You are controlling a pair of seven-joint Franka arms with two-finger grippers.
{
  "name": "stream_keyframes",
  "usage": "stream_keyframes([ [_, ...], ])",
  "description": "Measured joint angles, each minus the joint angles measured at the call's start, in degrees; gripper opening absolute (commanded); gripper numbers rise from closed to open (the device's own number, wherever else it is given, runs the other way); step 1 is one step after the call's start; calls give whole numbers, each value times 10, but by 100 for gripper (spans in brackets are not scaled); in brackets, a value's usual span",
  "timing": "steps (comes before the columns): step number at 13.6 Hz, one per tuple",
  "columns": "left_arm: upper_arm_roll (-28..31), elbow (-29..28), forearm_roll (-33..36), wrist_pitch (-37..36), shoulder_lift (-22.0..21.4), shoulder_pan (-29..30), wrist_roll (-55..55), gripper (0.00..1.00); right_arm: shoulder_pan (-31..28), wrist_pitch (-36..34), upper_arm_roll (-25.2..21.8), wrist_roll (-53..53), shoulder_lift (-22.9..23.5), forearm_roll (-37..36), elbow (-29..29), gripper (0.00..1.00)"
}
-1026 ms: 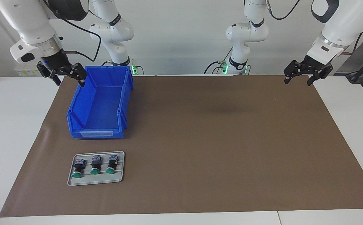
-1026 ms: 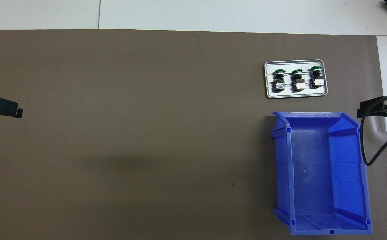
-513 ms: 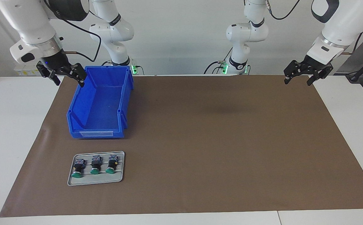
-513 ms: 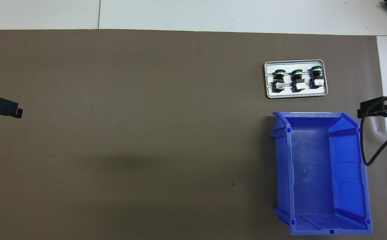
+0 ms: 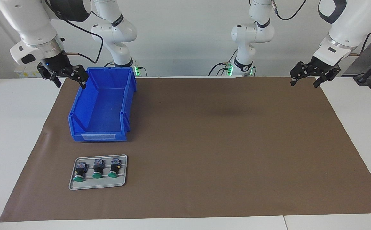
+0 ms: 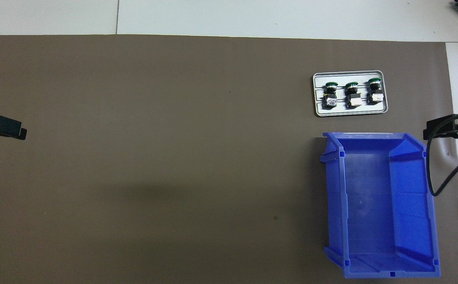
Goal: Place and press button with both arms
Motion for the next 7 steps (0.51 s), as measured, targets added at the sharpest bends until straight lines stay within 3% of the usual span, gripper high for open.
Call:
stream_keyframes([
  [3, 0, 0, 0, 0, 0, 0, 0, 100, 0, 14, 0, 0, 0, 0, -2, 100],
  [7, 0, 0, 0, 0, 0, 0, 0, 100, -1, 104, 0, 0, 31, 0, -27, 100],
])
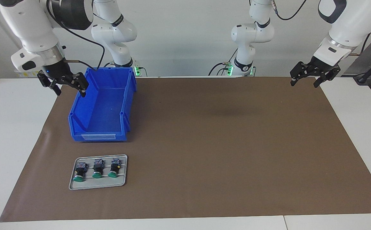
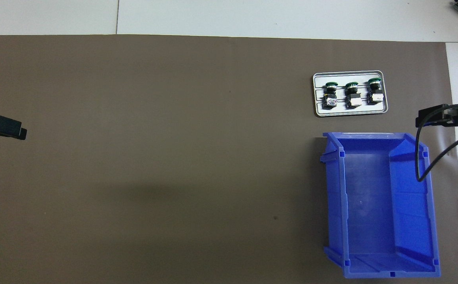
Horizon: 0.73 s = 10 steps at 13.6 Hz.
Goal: Place and press button with both arms
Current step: 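Reach the right gripper to the metal tray and grasp the middle green button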
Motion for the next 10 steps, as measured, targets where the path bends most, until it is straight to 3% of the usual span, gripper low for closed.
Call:
stream_keyframes([
  [5, 0, 0, 0, 0, 0, 0, 0, 100, -4, 185, 0, 0, 133, 5, -6, 100],
  [10, 0, 0, 0, 0, 0, 0, 0, 100, 1, 294, 2, -1, 231, 9, 7, 100],
])
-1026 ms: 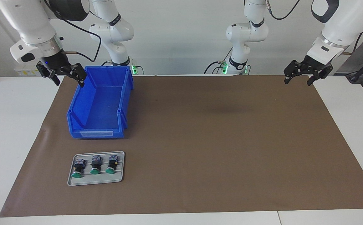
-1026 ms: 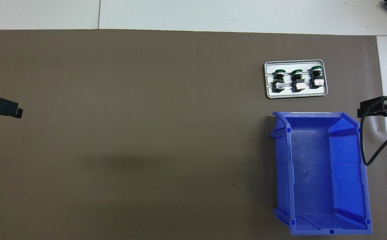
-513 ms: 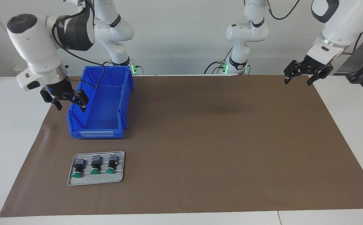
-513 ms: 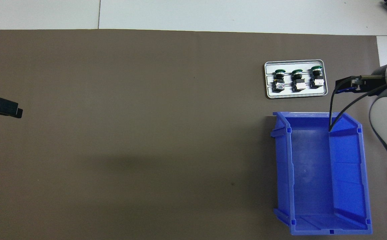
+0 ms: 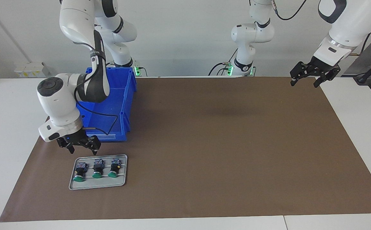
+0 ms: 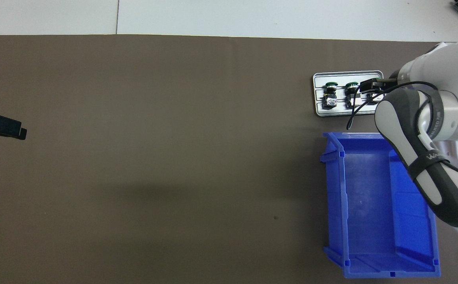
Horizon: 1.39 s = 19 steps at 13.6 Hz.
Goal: Place and press button with both arms
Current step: 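Reach the right gripper to the metal tray and grasp the middle green button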
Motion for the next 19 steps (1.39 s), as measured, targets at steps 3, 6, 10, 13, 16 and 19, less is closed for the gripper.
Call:
stream_keyframes([
  [3, 0, 0, 0, 0, 0, 0, 0, 100, 3, 42, 2, 0, 38, 14, 1, 100],
  [6, 0, 0, 0, 0, 0, 0, 0, 100, 8, 82, 3, 0, 66, 34, 2, 99],
  [10, 0, 0, 0, 0, 0, 0, 0, 100, 8, 86, 4, -6, 80, 35, 0, 89],
  [13, 0, 0, 0, 0, 0, 0, 0, 100, 5, 86, 3, -21, 85, 37, 0, 69],
  [16, 0, 0, 0, 0, 0, 0, 0, 100, 5, 86, 3, -26, 85, 43, -2, 67],
  [19, 0, 0, 0, 0, 0, 0, 0, 100, 5, 86, 3, -39, 86, 43, -8, 67],
])
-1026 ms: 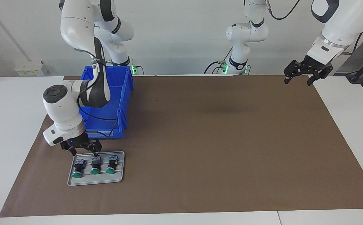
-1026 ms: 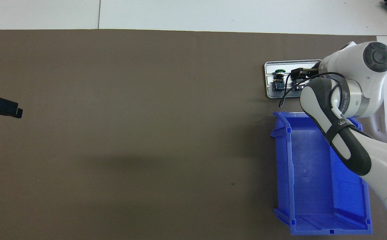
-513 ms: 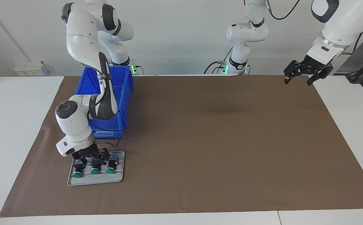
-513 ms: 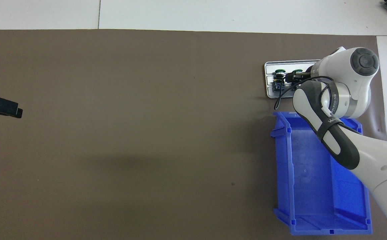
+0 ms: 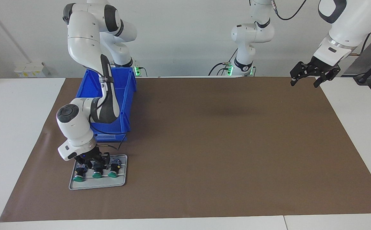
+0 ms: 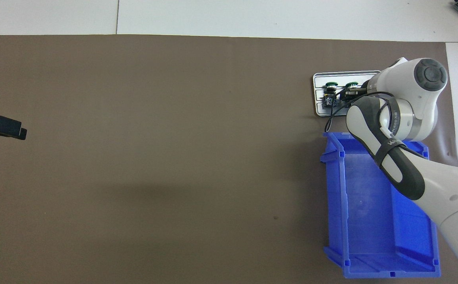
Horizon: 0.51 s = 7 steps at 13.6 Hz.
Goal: Place and press button with both arms
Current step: 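Reach the right gripper to the metal tray and grasp the middle green button, then carry the green button with the right gripper toward the table center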
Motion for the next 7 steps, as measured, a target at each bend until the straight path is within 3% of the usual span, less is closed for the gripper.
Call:
stream_keyframes([
  [2, 0, 0, 0, 0, 0, 0, 0, 100, -1, -1, 0, -10, 0, 0, -2, 67],
  [3, 0, 0, 0, 0, 0, 0, 0, 100, -1, -1, 0, -11, 0, 0, -2, 57],
  [4, 0, 0, 0, 0, 0, 0, 0, 100, -1, -1, 0, -12, 0, 0, -2, 16],
  [5, 0, 0, 0, 0, 0, 0, 0, 100, -1, -3, 0, -16, 0, 0, -2, 0],
  [7, 0, 0, 0, 0, 0, 0, 0, 100, -1, -16, 0, -21, -1, 4, 1, 0],
])
